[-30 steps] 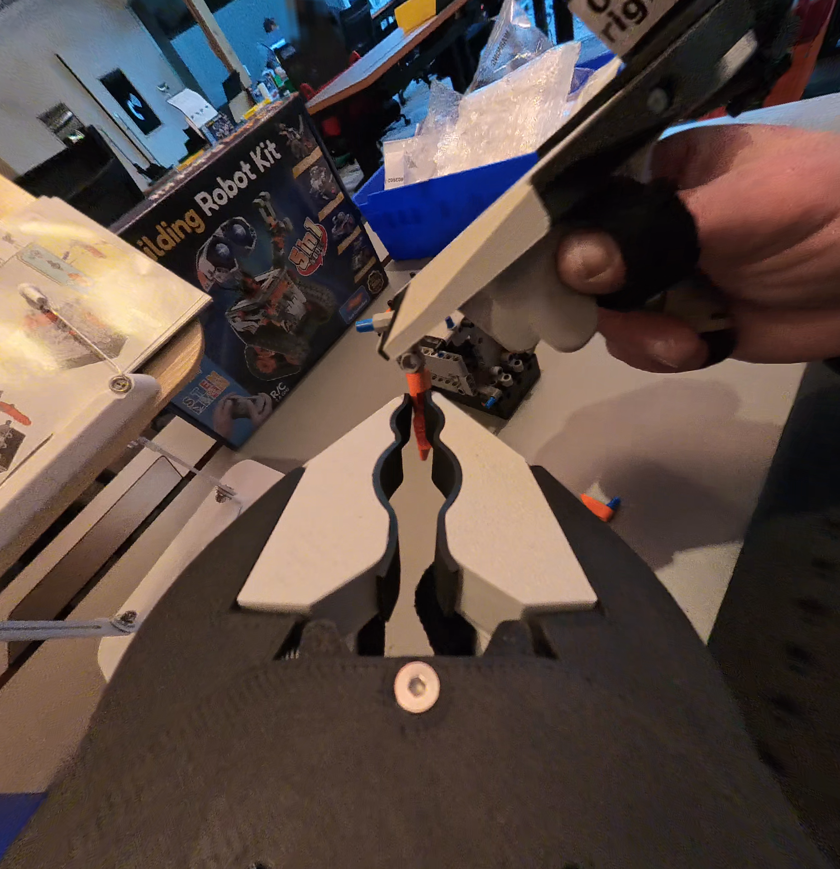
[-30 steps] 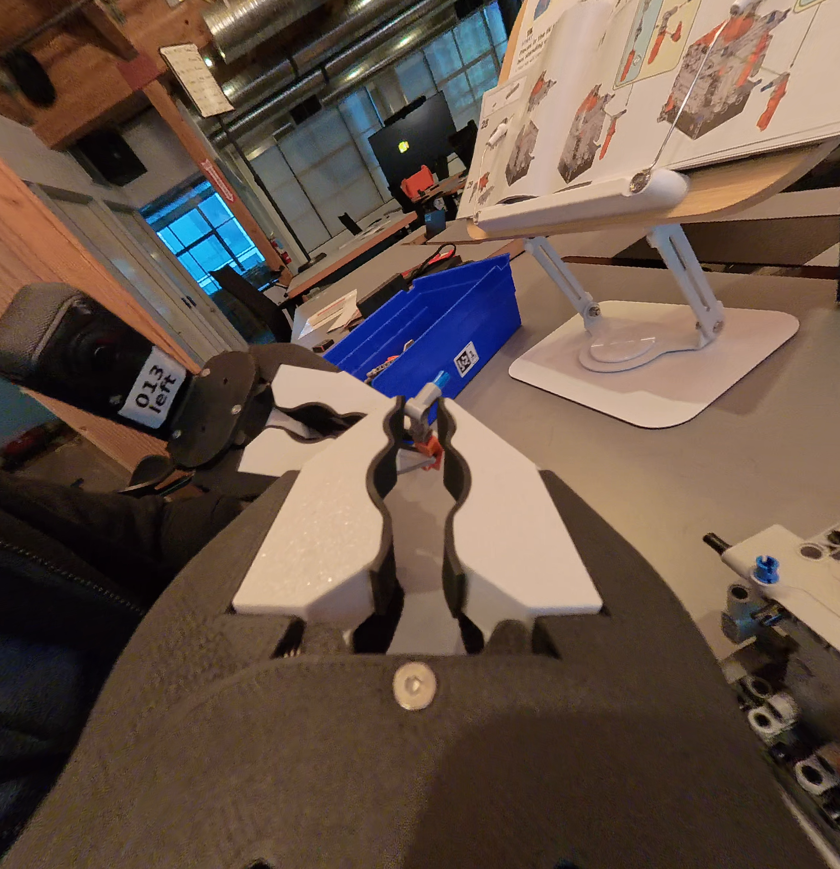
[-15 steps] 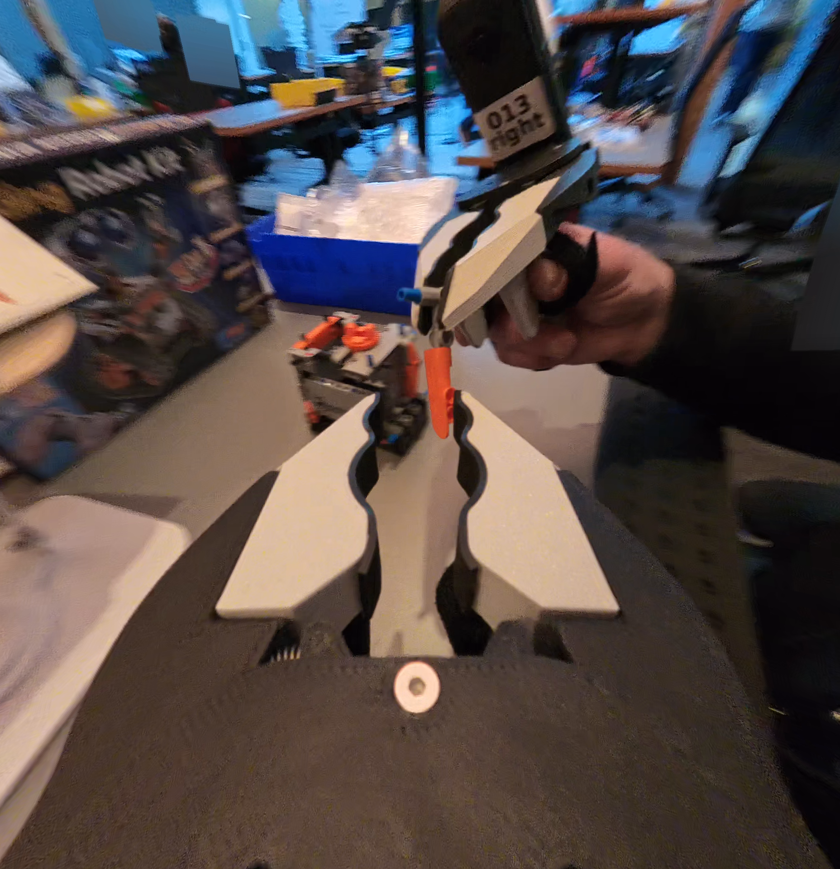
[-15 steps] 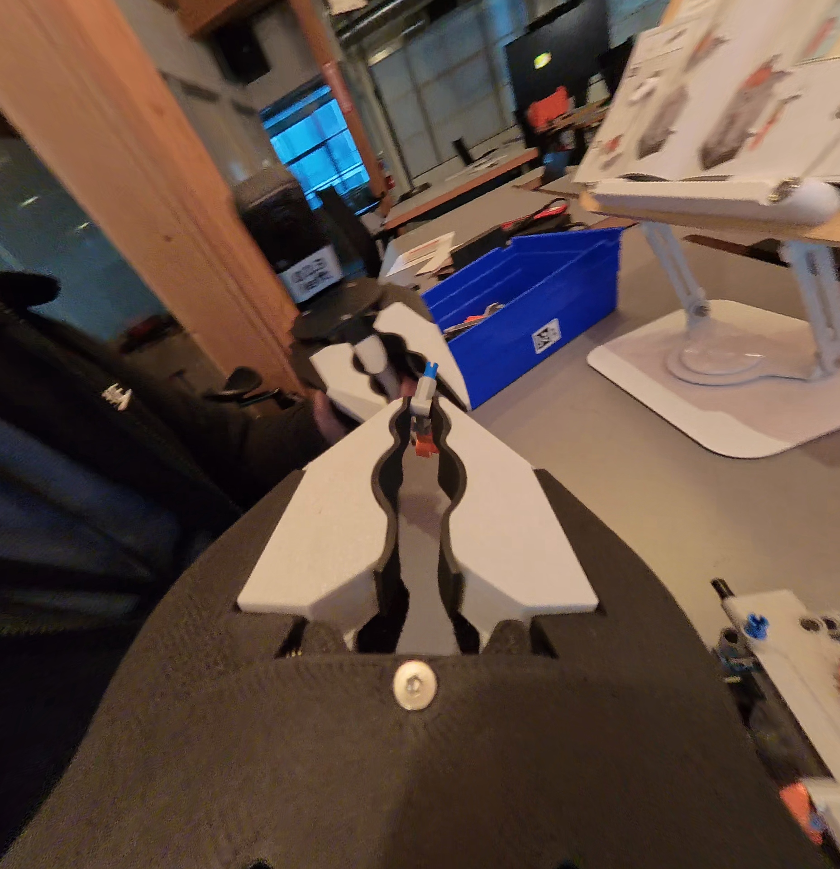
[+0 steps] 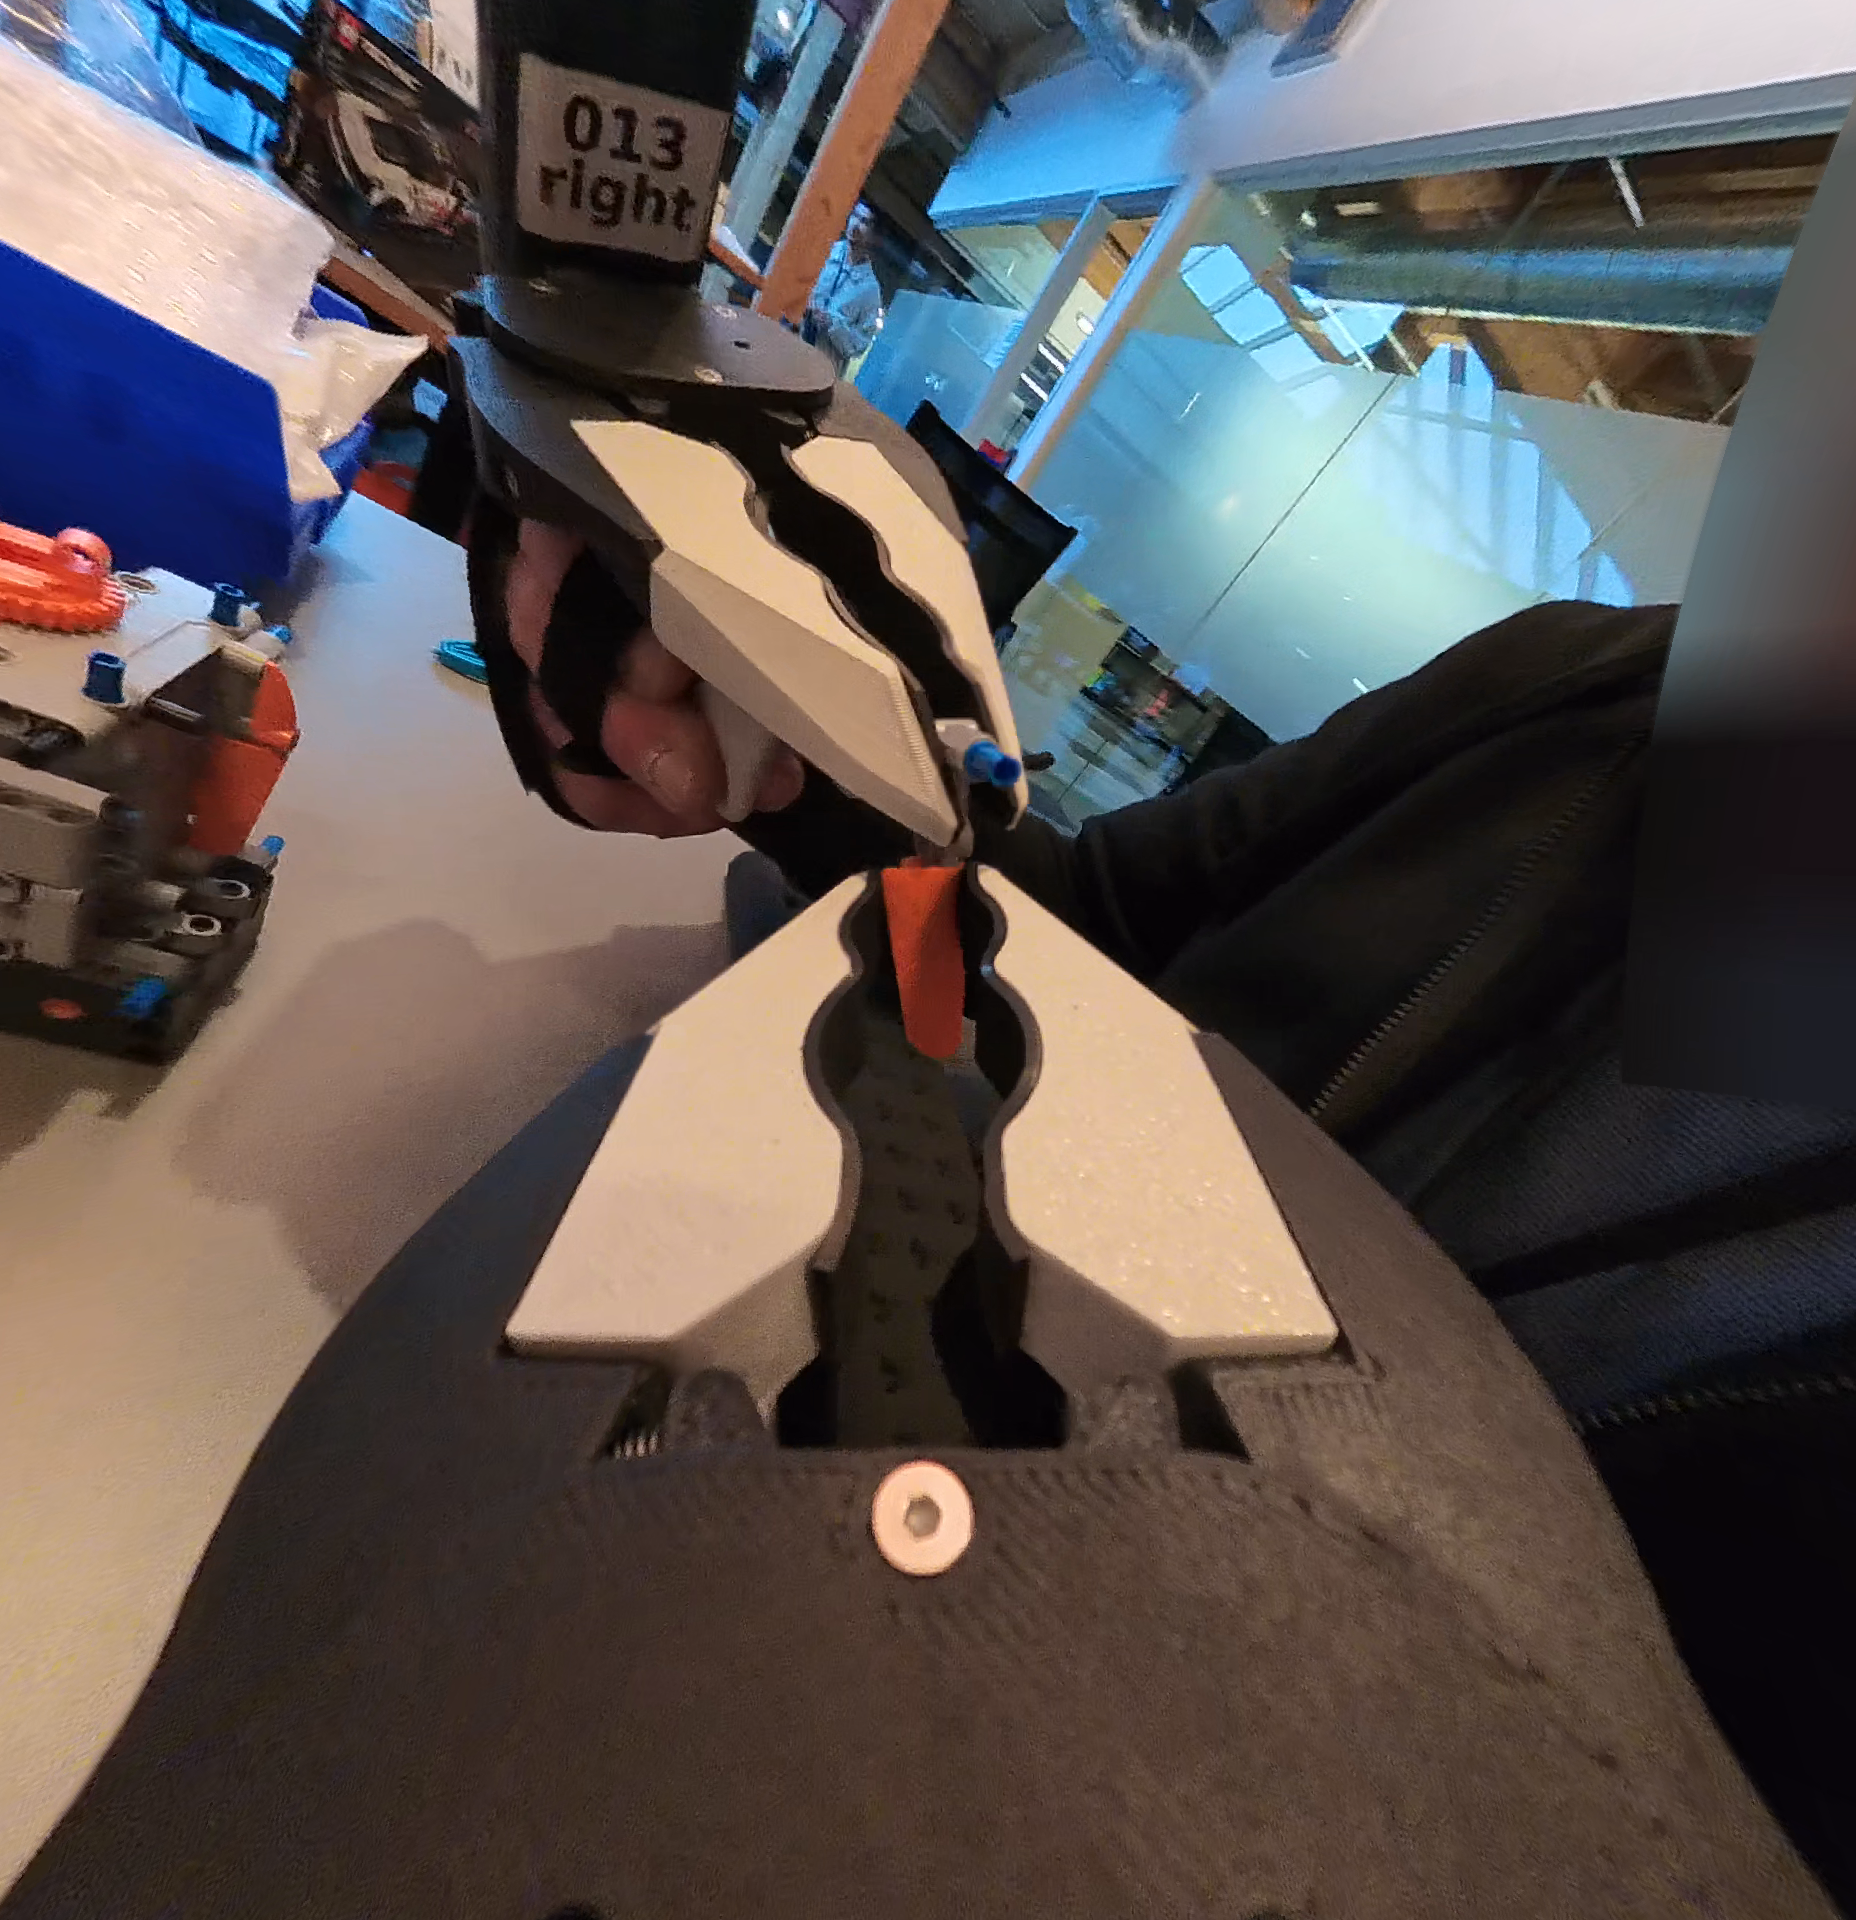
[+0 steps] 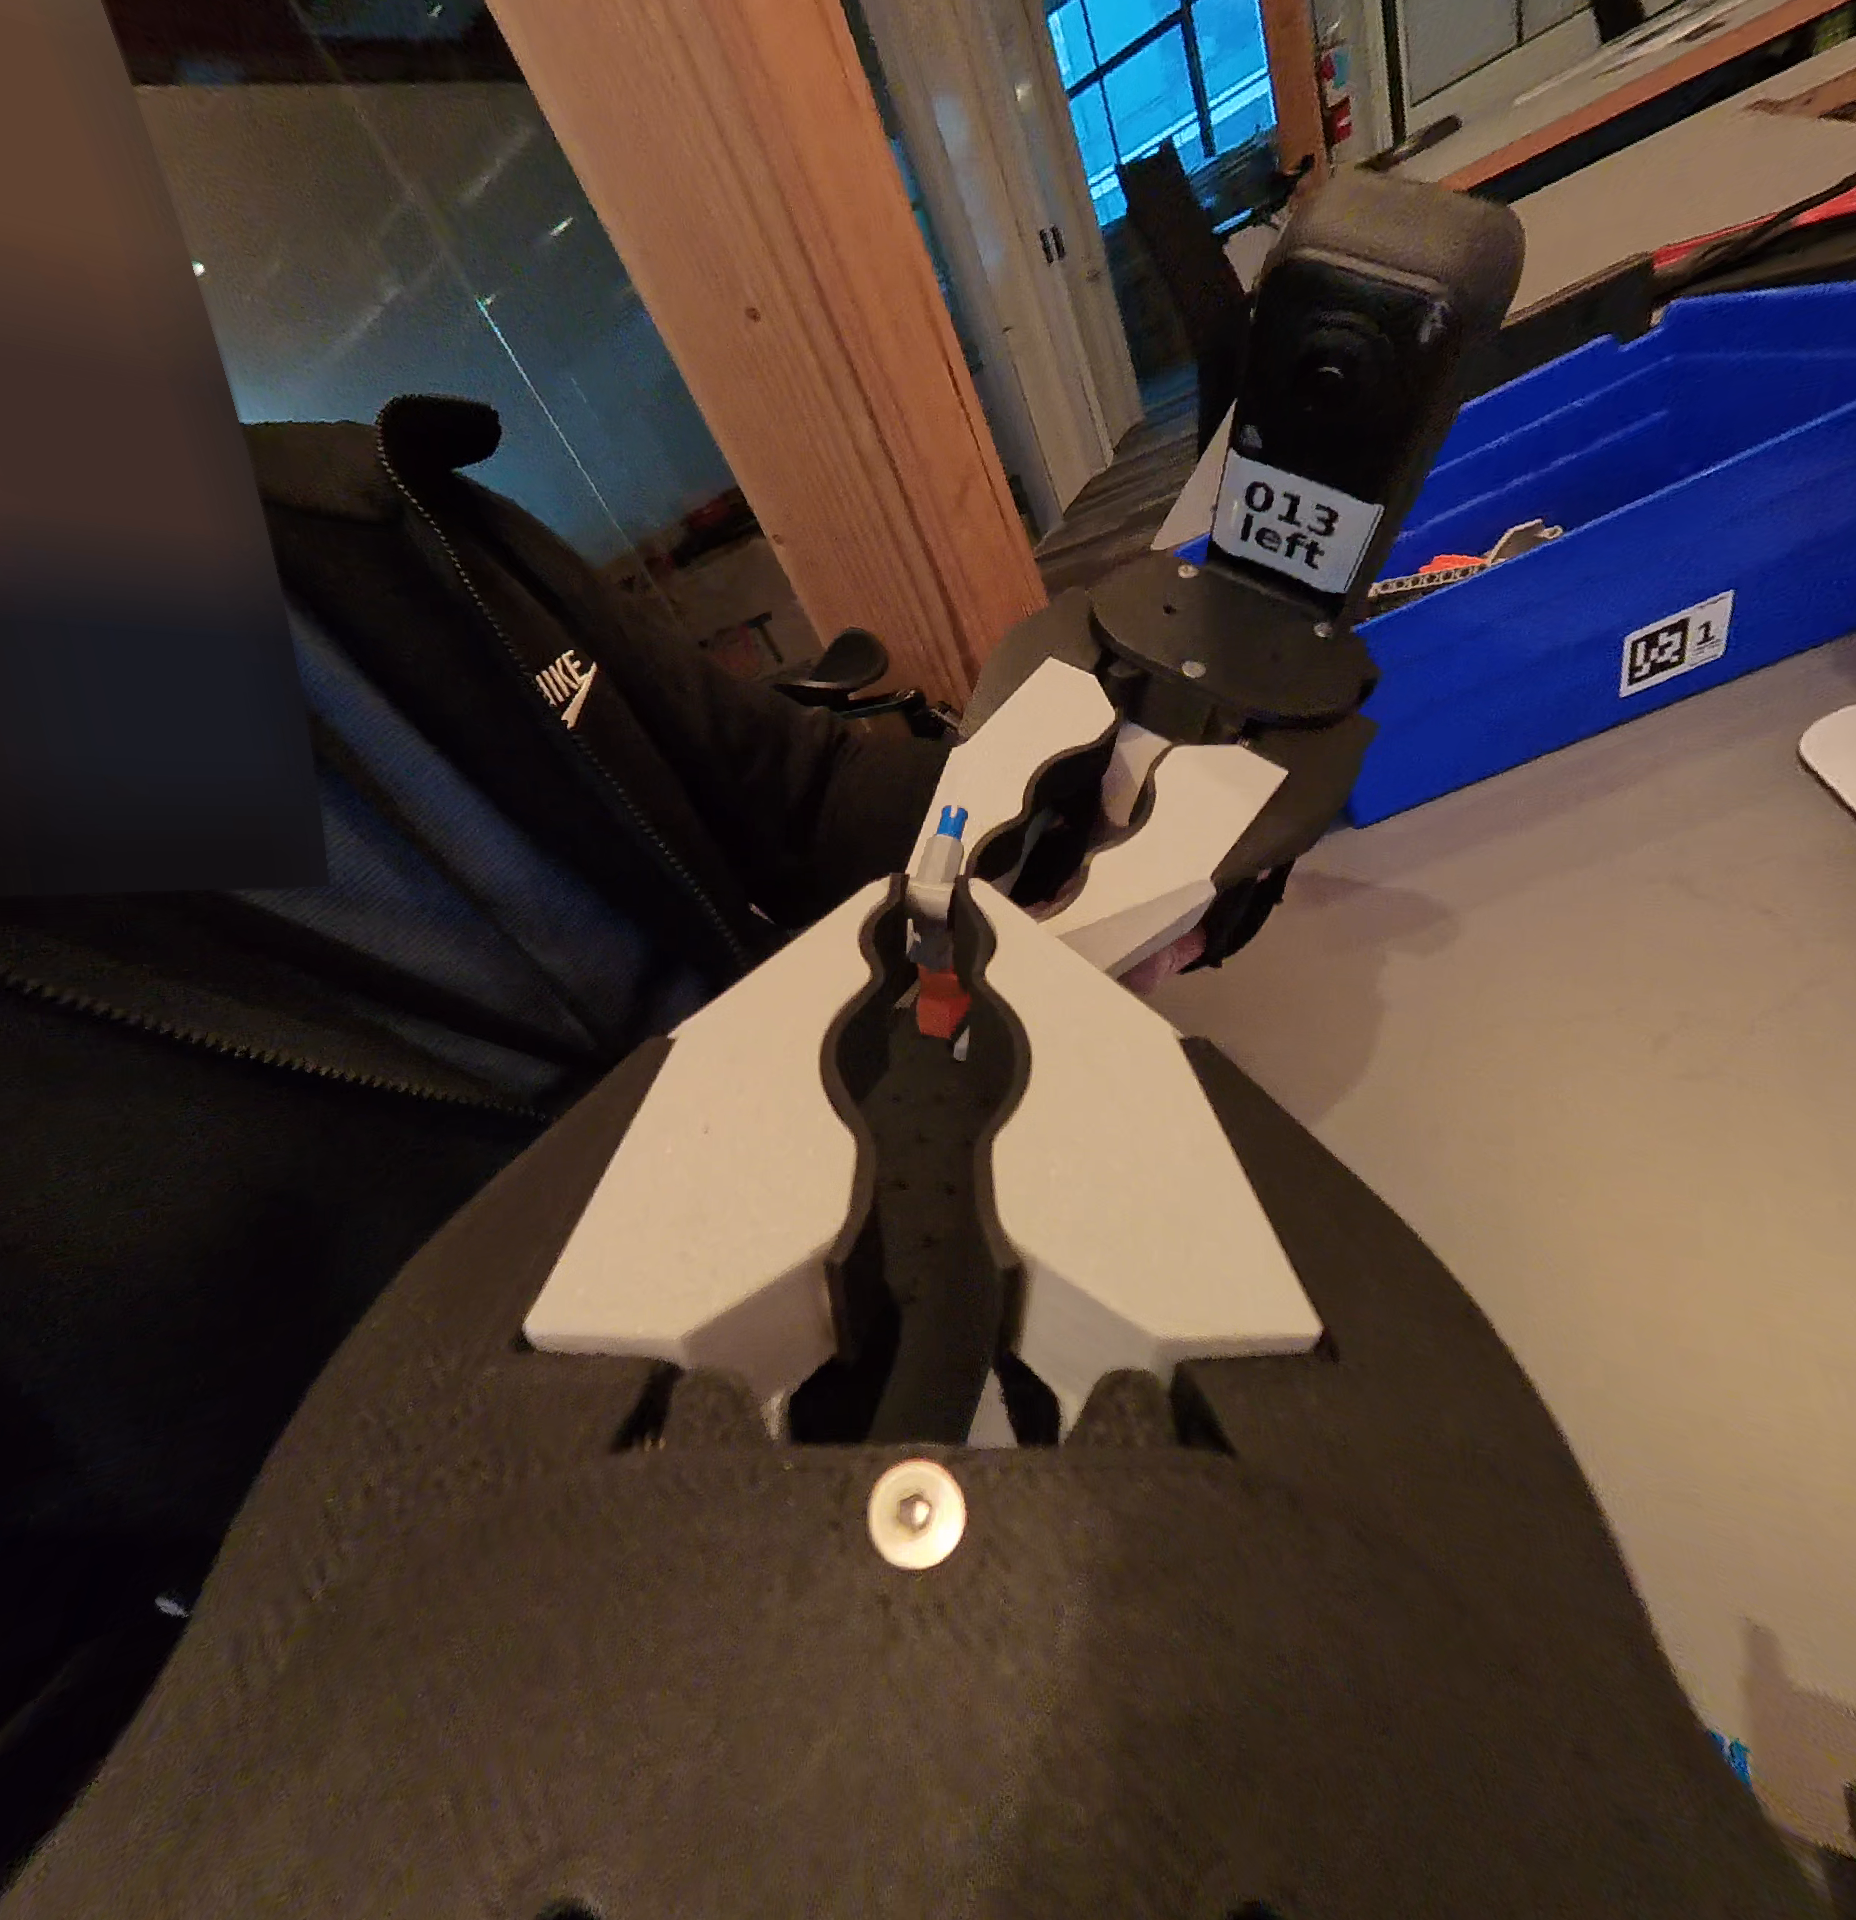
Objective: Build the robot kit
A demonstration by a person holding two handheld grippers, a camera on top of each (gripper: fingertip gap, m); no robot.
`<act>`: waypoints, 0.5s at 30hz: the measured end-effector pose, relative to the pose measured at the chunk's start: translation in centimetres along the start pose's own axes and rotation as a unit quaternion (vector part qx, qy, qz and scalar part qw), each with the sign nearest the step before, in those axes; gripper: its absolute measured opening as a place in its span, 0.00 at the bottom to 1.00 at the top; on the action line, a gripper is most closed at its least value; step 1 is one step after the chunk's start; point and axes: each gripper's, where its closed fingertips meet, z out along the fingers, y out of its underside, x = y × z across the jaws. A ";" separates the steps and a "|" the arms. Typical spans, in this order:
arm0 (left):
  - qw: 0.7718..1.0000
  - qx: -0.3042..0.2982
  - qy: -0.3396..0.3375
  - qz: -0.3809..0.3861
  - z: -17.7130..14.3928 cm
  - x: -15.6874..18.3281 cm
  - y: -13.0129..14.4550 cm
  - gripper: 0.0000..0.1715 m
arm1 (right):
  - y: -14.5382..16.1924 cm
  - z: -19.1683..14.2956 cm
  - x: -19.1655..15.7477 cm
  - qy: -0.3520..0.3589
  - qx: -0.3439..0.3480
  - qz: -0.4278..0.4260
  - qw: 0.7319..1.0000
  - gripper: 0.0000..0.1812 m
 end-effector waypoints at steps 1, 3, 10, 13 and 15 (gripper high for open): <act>1.000 0.008 0.004 -0.004 0.0 0.0 -0.1 0.07 | 0.0 0.0 0.0 -0.002 0.003 0.002 1.000 0.03; 1.000 0.016 0.001 -0.008 -0.2 -0.2 -0.1 0.07 | 0.0 -0.2 0.3 0.003 0.010 0.005 1.000 0.03; 0.971 -0.005 -0.208 0.122 -1.6 -3.3 -0.7 0.07 | -0.4 -1.4 2.5 0.112 0.028 0.001 0.993 0.06; 0.953 -0.018 -0.259 0.154 -1.6 -4.1 -0.6 0.07 | -0.1 -1.3 3.0 0.127 0.022 -0.007 0.992 0.04; 0.956 -0.019 -0.248 0.156 -1.2 -3.8 -0.4 0.08 | -0.1 -1.3 2.7 0.116 0.024 -0.012 0.993 0.03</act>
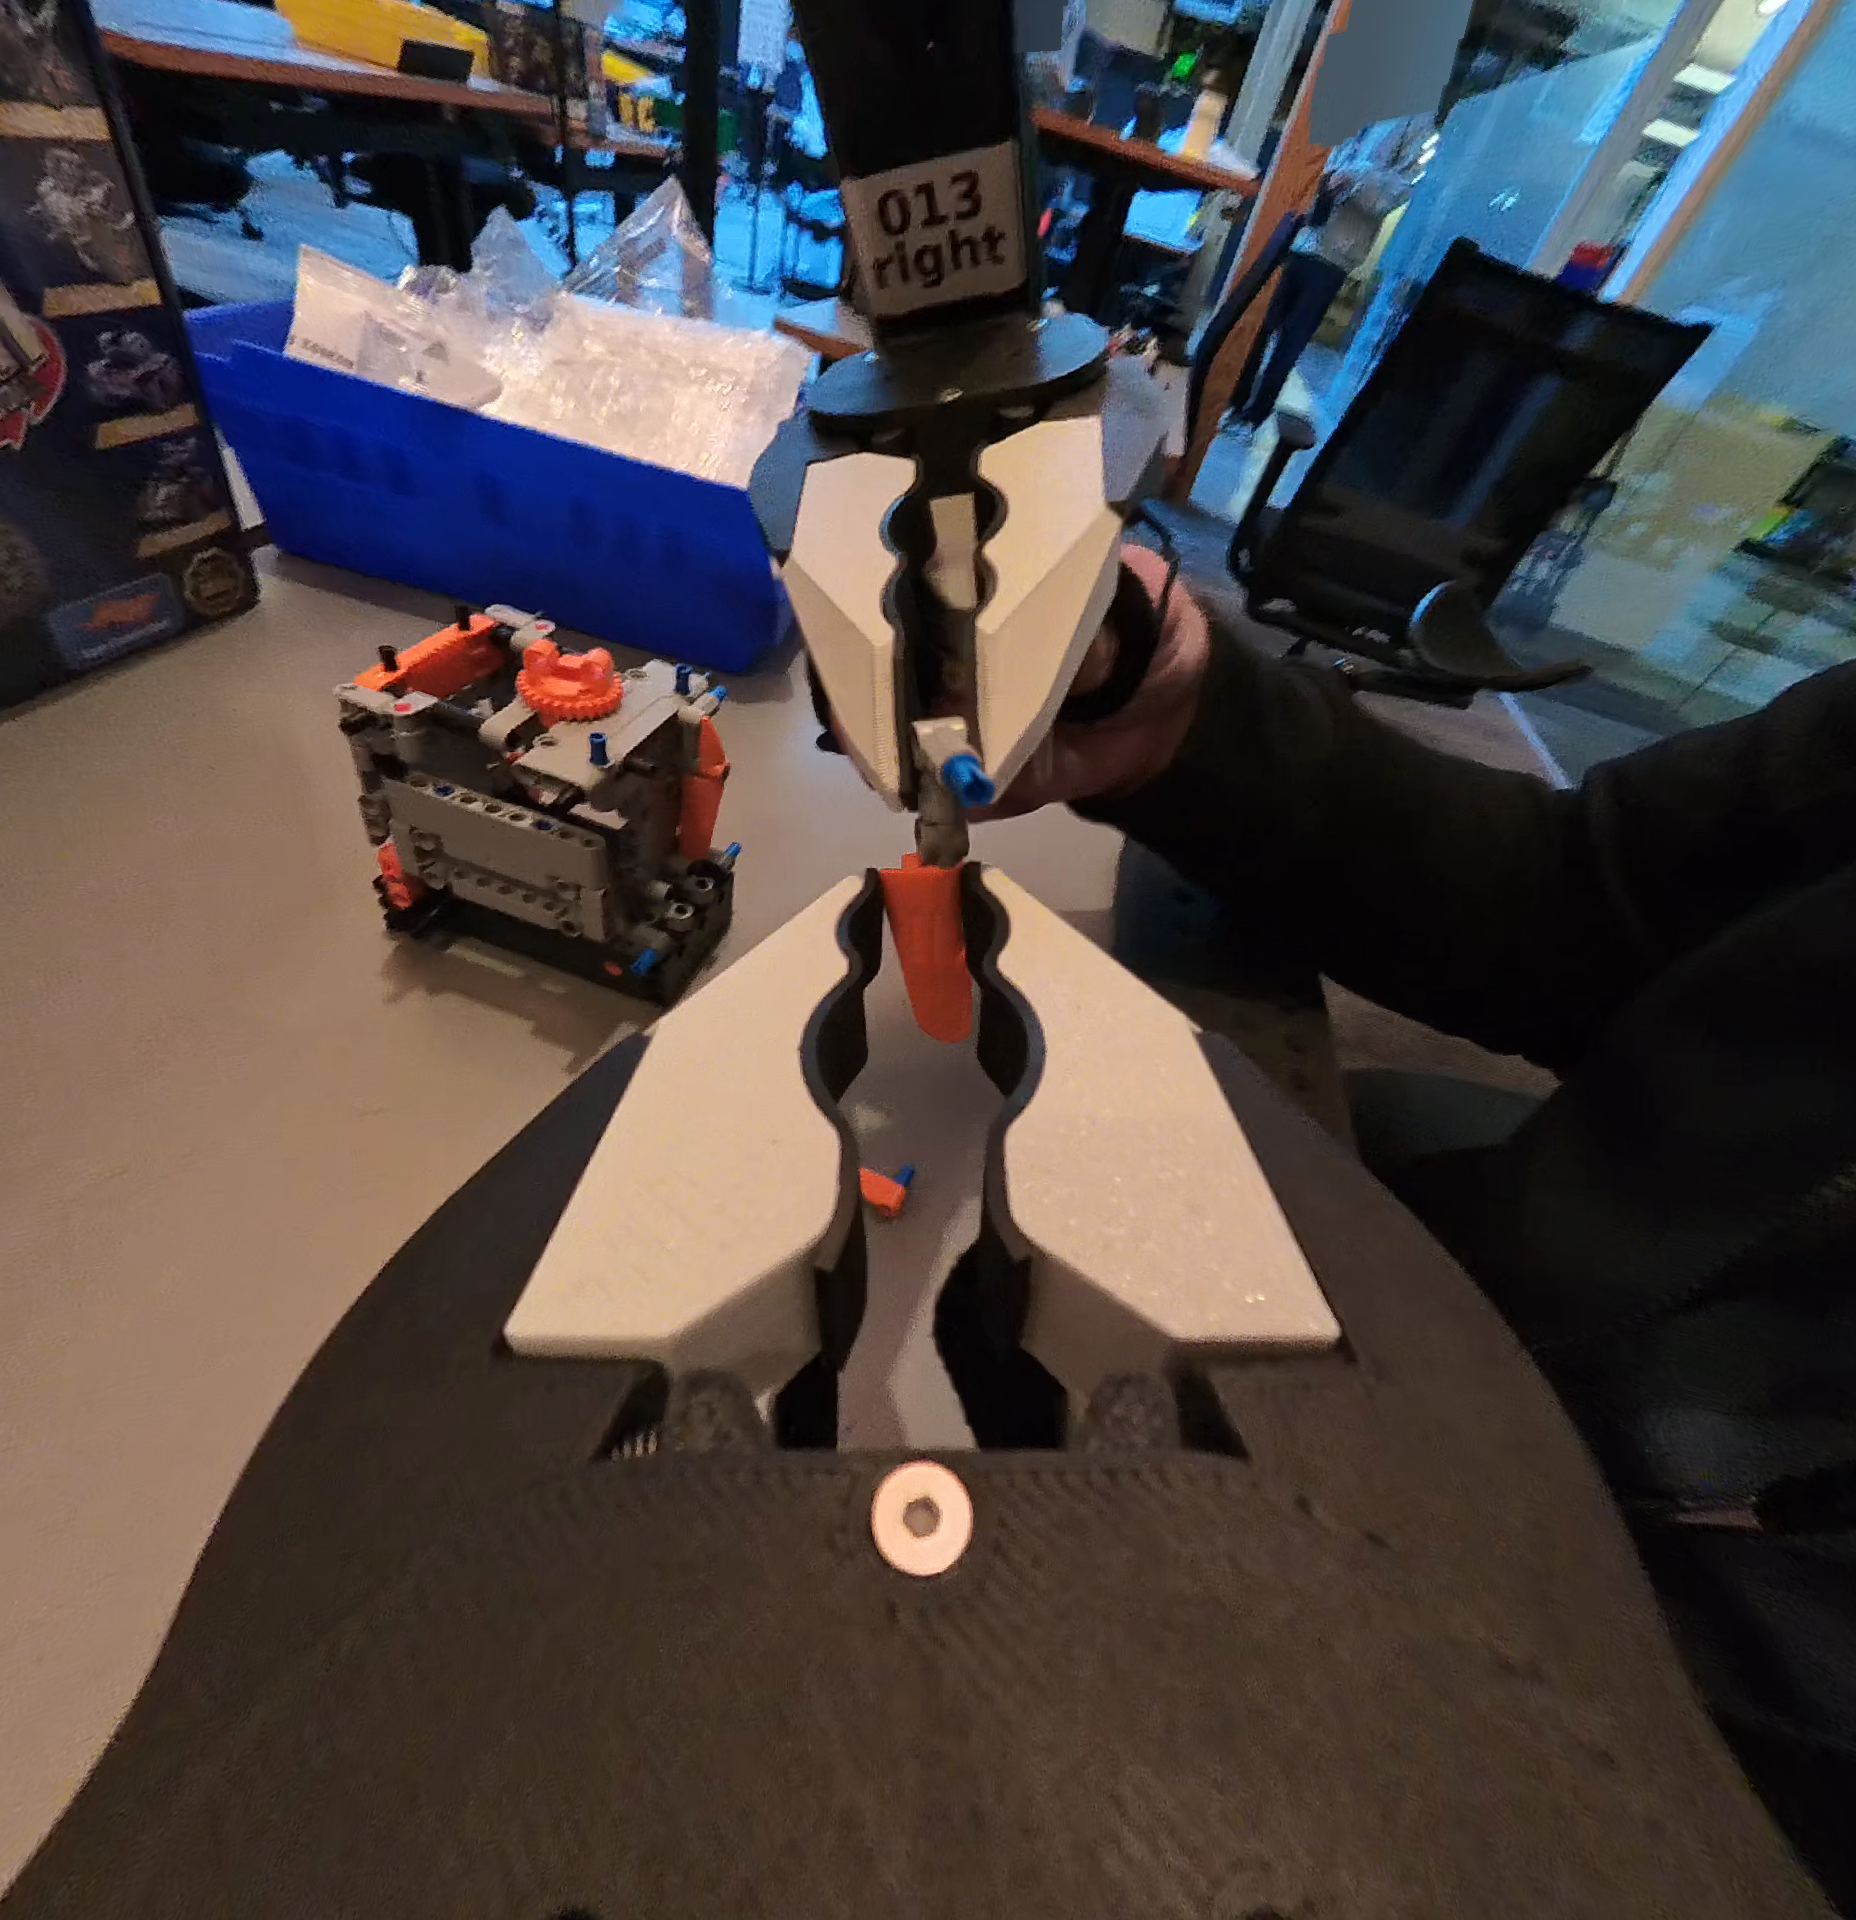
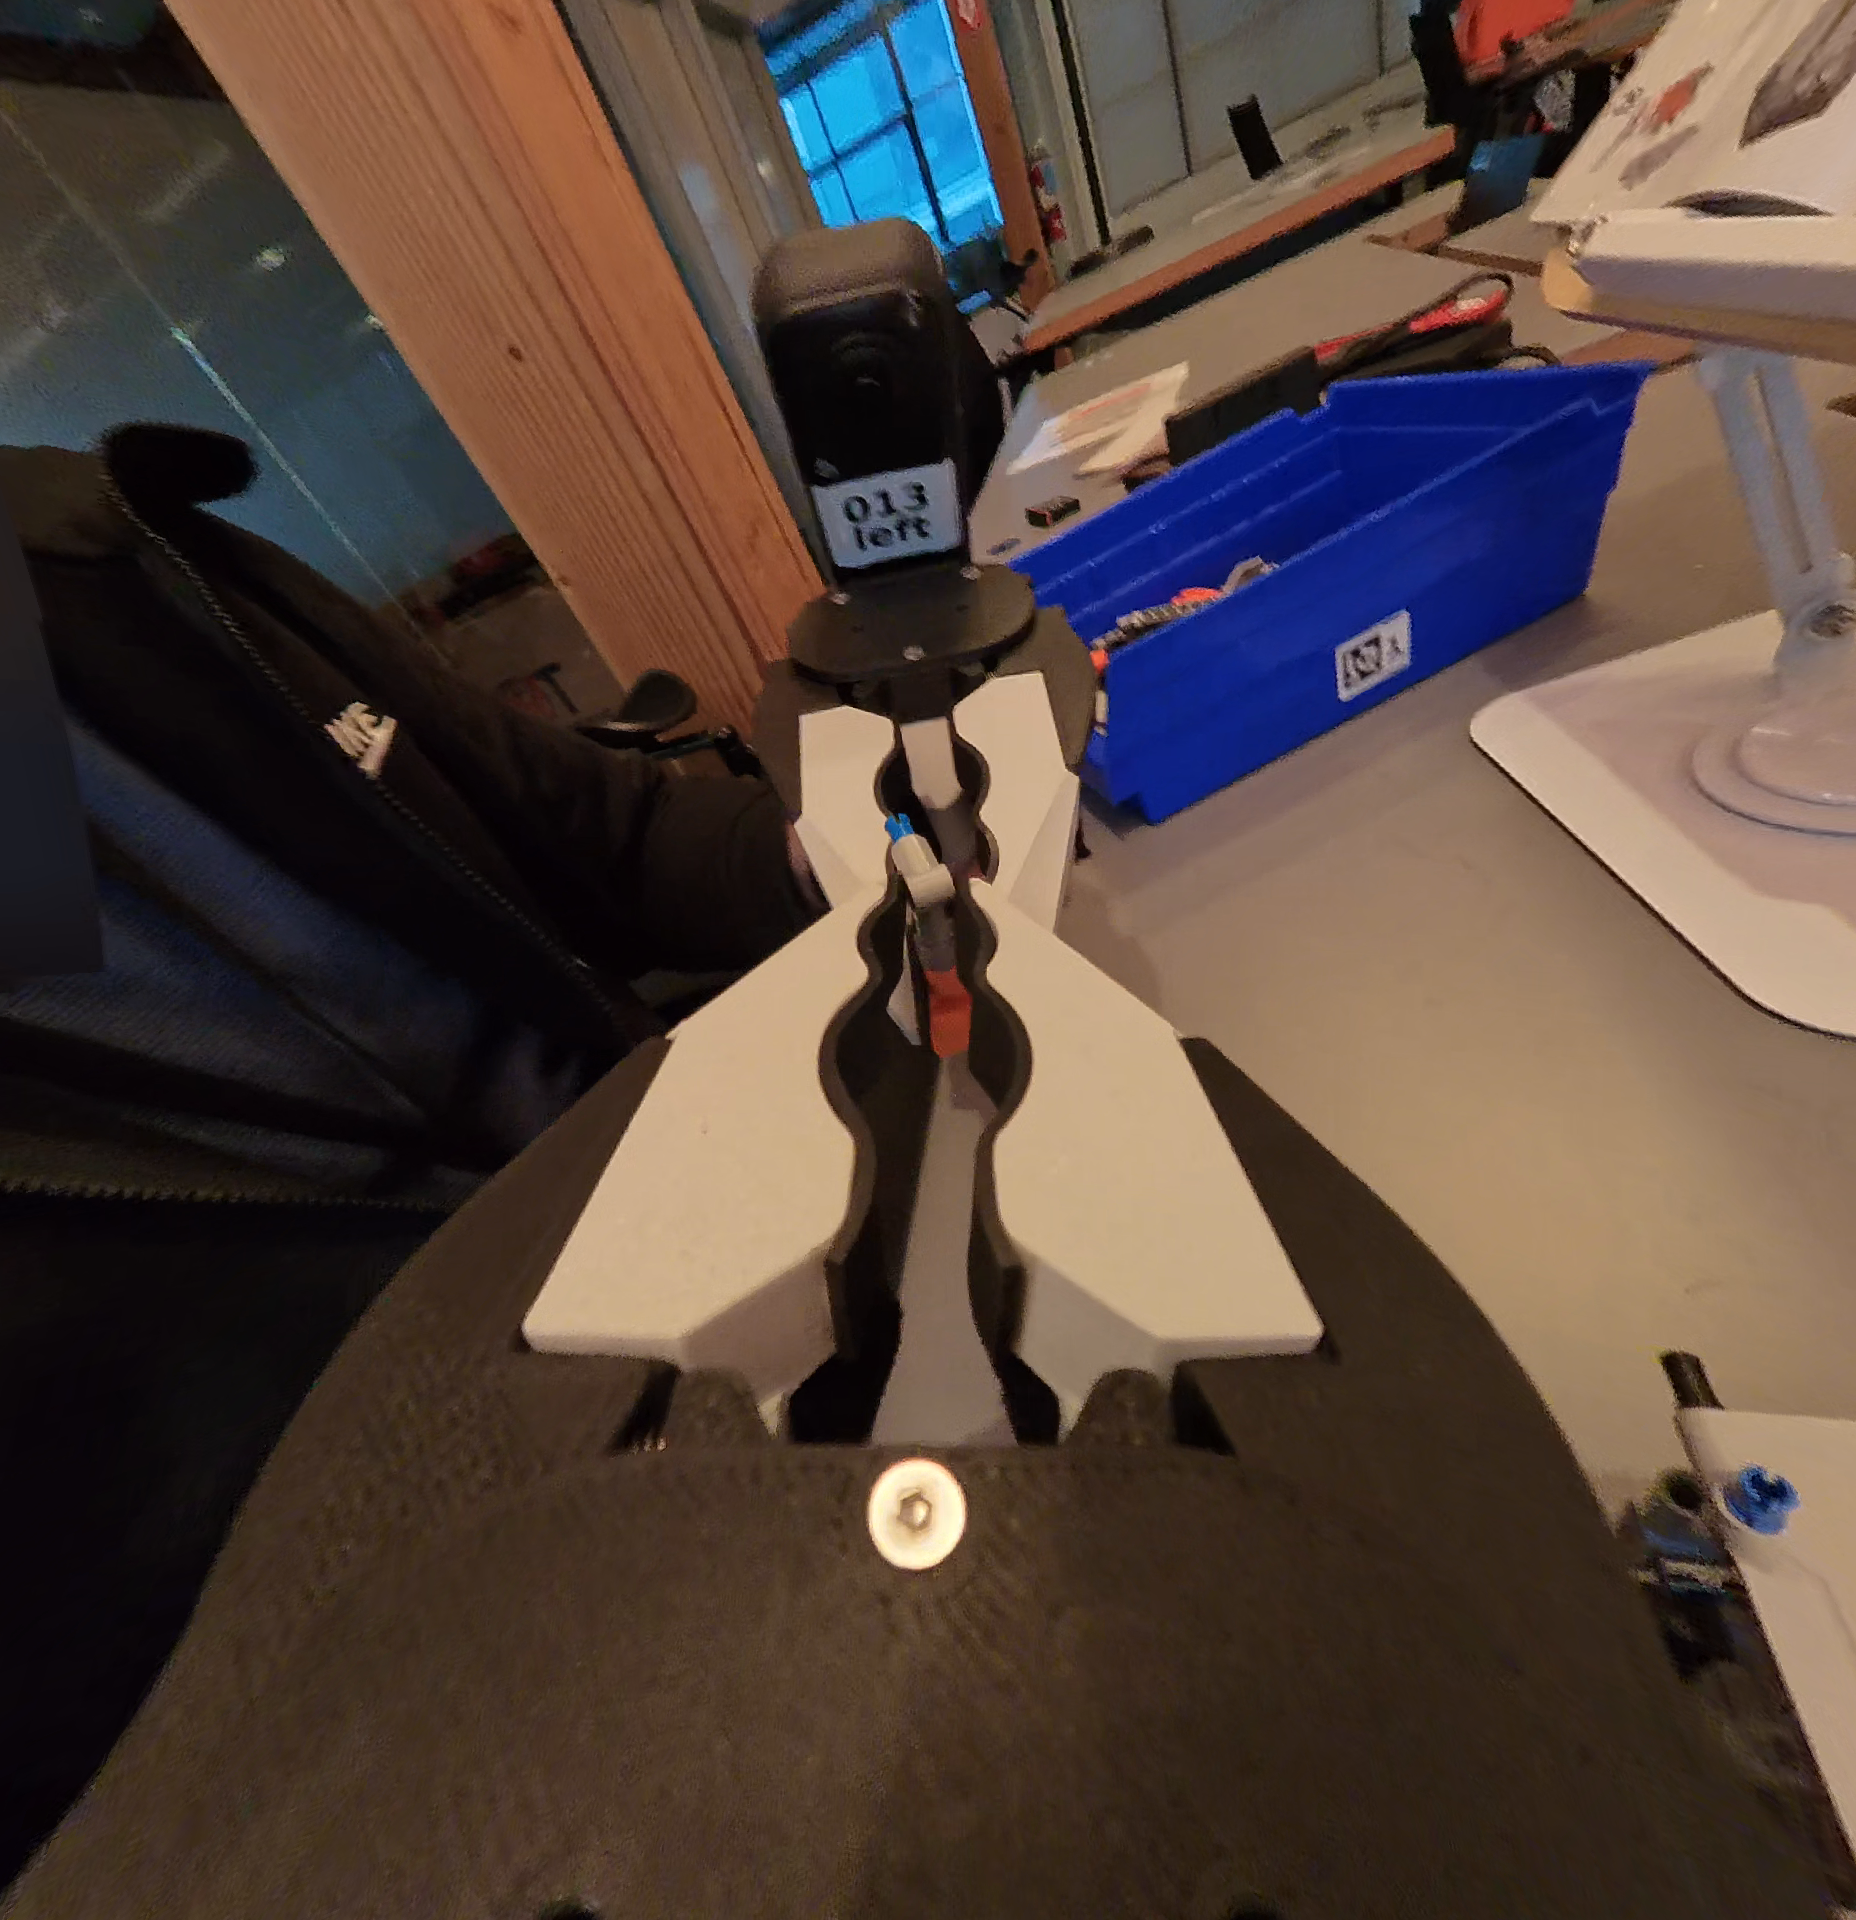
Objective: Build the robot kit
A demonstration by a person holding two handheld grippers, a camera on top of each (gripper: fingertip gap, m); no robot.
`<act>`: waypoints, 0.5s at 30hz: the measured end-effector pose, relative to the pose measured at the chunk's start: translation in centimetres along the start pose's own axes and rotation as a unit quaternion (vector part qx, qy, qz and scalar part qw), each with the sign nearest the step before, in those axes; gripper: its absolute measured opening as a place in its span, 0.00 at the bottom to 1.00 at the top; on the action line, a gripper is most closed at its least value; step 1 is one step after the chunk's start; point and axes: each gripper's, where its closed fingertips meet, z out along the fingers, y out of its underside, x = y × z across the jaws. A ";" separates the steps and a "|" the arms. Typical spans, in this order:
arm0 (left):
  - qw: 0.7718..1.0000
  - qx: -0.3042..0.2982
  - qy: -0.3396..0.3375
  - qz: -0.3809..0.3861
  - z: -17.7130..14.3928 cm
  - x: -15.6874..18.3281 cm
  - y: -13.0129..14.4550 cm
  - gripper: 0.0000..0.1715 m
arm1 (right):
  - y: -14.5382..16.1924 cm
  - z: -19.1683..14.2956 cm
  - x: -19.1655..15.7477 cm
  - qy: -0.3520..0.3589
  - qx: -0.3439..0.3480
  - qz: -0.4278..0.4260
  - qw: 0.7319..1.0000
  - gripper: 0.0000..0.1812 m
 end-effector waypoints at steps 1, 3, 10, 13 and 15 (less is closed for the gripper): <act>1.000 0.014 0.020 -0.003 -0.1 0.5 -0.4 0.08 | -0.2 -0.2 -0.4 -0.018 0.010 0.003 1.000 0.03; 0.996 0.036 0.075 -0.030 -0.5 1.4 -1.0 0.10 | -0.6 -0.5 -1.2 -0.054 0.025 0.006 0.998 0.03; 0.950 0.047 0.272 -0.149 -1.0 4.6 -1.5 0.10 | 0.0 -0.4 -3.4 -0.148 0.017 0.009 0.989 0.03; 0.958 0.032 0.257 -0.121 -0.6 4.9 -0.8 0.04 | 0.1 -0.1 -3.8 -0.156 0.014 0.007 0.988 0.03; 0.965 0.030 0.236 -0.115 -0.8 4.3 -0.8 0.04 | 0.0 0.0 -3.2 -0.124 0.012 0.012 0.992 0.05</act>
